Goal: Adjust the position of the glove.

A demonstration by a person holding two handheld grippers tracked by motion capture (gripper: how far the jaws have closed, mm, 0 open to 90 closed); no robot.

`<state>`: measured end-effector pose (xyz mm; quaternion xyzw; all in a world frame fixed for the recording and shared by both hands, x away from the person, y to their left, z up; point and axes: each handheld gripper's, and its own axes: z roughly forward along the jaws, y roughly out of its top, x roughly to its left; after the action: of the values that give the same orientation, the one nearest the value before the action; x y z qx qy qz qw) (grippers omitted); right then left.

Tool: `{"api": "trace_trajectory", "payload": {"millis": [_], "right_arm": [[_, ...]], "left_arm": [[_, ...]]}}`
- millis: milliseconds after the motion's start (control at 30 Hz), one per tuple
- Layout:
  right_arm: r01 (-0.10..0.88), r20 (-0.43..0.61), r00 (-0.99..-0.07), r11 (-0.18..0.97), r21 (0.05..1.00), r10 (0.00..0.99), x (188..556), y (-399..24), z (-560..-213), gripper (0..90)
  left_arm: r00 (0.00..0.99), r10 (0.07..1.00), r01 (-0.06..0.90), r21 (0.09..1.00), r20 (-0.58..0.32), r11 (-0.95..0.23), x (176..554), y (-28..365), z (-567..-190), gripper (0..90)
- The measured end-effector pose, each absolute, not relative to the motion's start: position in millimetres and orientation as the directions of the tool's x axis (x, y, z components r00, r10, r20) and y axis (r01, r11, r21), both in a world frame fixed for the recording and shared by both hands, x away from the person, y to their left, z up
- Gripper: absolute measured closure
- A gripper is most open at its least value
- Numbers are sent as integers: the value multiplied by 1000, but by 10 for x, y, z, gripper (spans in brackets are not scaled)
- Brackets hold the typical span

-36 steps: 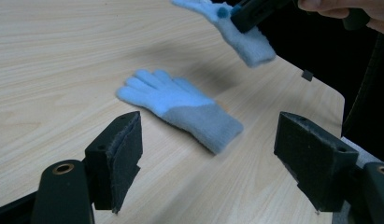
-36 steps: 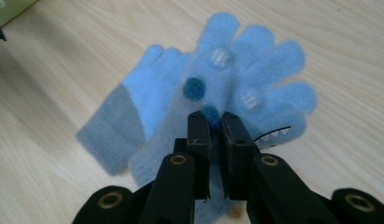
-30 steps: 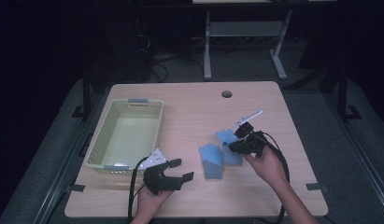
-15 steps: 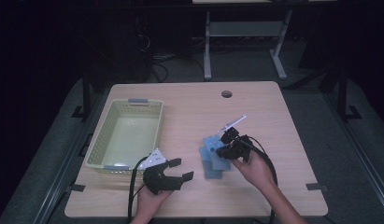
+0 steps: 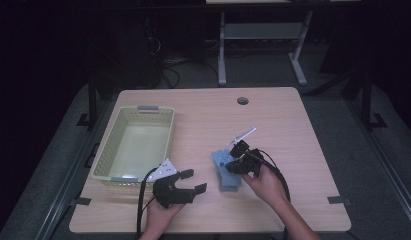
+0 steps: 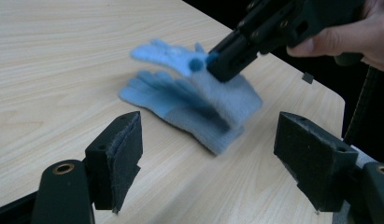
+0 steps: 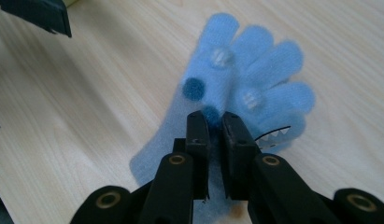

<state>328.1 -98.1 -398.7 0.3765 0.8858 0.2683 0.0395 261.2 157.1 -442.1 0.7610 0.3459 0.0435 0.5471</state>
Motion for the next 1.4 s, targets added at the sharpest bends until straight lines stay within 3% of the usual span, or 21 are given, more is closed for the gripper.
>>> {"api": "trace_trajectory", "payload": {"millis": [1133, 1400], "right_arm": [[683, 136, -687, 570, 457, 714, 3312, -880, -4264, 798], [697, 143, -661, 531, 482, 737, 3319, -949, -4240, 624]], "left_arm": [[757, 574, 485, 857, -312, -174, 2620, 1567, -4443, 237], [750, 568, 502, 851, -339, -154, 2630, 1567, -4435, 237]]}}
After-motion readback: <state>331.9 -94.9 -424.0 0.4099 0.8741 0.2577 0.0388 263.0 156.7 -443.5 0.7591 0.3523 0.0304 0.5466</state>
